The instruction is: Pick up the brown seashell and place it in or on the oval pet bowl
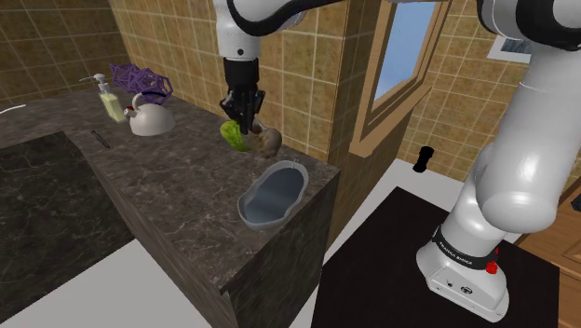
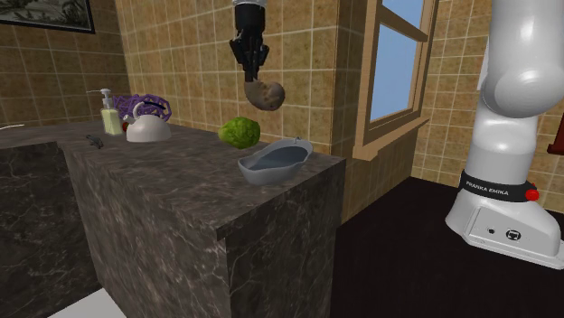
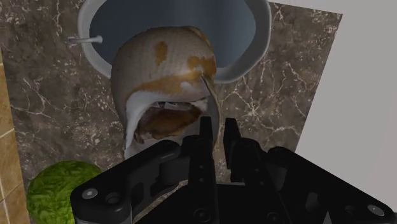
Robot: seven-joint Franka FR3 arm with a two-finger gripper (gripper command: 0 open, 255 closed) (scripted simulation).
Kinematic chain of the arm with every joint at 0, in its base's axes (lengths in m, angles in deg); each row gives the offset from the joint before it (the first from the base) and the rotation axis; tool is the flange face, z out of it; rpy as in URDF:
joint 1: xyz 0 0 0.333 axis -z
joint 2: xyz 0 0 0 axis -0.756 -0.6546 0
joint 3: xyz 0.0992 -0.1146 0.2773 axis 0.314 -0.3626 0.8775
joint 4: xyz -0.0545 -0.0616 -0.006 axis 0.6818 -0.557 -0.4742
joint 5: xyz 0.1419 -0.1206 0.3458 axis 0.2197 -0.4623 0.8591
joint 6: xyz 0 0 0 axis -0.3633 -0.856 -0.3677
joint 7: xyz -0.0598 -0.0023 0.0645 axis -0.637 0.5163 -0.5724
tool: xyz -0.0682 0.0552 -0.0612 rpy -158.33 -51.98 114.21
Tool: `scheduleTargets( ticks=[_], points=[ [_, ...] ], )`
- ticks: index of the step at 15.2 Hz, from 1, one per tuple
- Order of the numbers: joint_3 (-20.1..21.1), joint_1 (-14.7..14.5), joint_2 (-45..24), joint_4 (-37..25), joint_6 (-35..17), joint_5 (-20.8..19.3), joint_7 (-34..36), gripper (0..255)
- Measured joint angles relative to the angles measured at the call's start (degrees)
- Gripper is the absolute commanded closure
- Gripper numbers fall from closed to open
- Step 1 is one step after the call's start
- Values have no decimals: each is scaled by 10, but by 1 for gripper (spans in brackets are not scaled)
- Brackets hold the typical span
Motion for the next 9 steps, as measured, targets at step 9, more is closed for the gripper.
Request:
scheduleTargets(
  ticks=[9],
  points=[
    [-8,12,85,130,-46,24,-28,255]
  ],
)
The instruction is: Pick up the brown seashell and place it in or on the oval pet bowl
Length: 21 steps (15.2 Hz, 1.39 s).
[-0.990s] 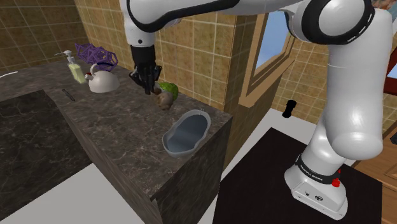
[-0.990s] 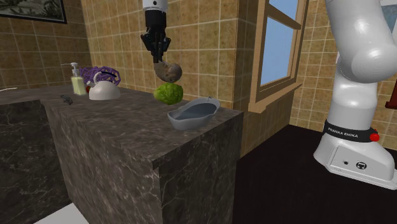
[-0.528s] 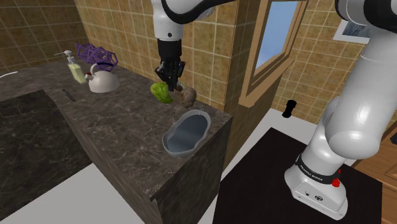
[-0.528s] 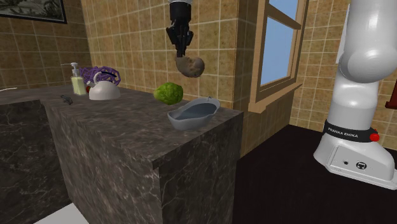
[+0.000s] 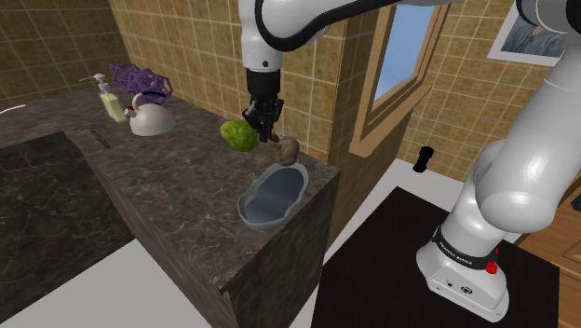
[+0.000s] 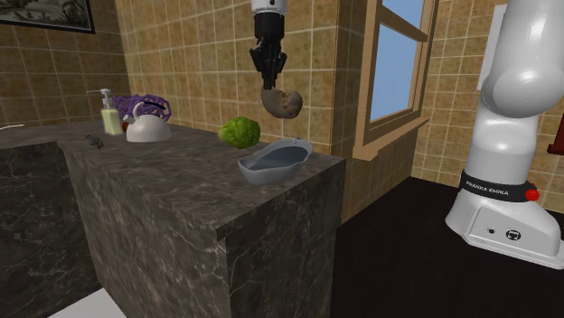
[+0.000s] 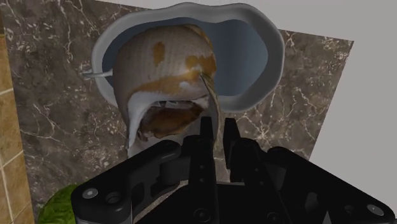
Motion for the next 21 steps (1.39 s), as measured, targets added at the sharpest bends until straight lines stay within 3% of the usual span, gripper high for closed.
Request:
scheduleTargets(
  ticks=[15,21],
  points=[
    [2,-2,-30,81,-111,-6,0,255],
    [2,-2,-33,84,-116,-6,0,255]
  ],
)
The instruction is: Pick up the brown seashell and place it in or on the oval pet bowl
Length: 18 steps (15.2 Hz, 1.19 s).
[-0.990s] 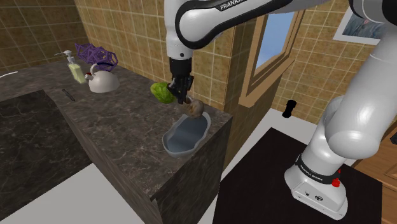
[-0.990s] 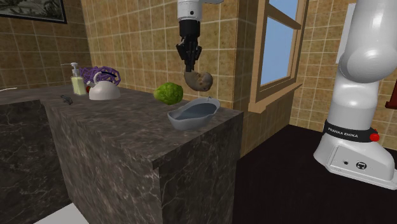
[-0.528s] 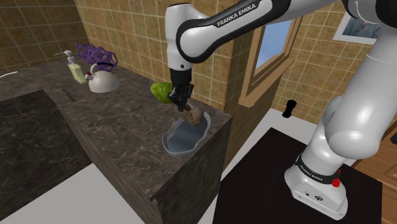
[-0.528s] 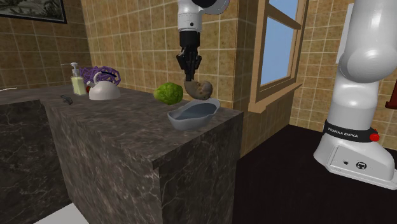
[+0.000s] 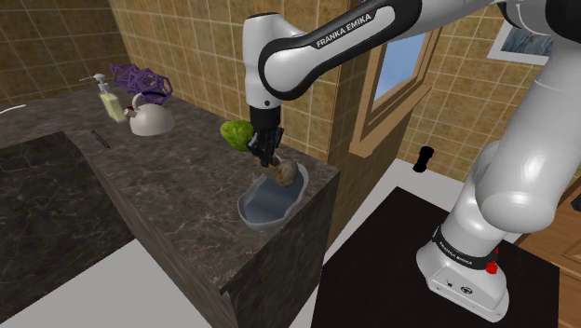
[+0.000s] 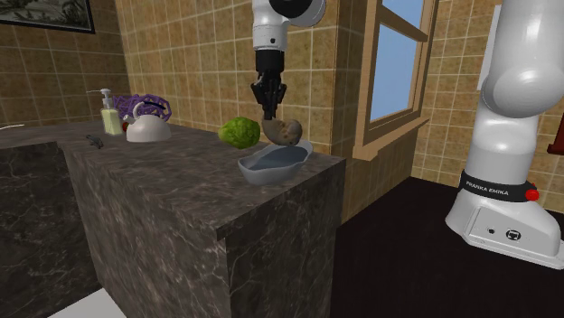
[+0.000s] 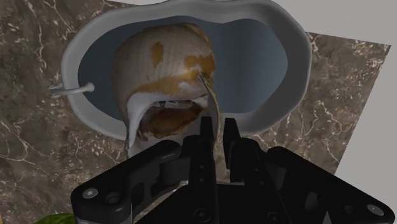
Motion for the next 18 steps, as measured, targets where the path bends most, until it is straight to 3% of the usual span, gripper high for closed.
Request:
scheduleTargets(
  ticks=[1,7,12,18],
  points=[
    [0,0,0,0,0,0,0,0],
    [0,0,0,0,0,0,0,0],
    [-3,3,21,-44,64,4,-4,0],
    [-3,3,23,-49,71,5,-4,0]
  ],
)
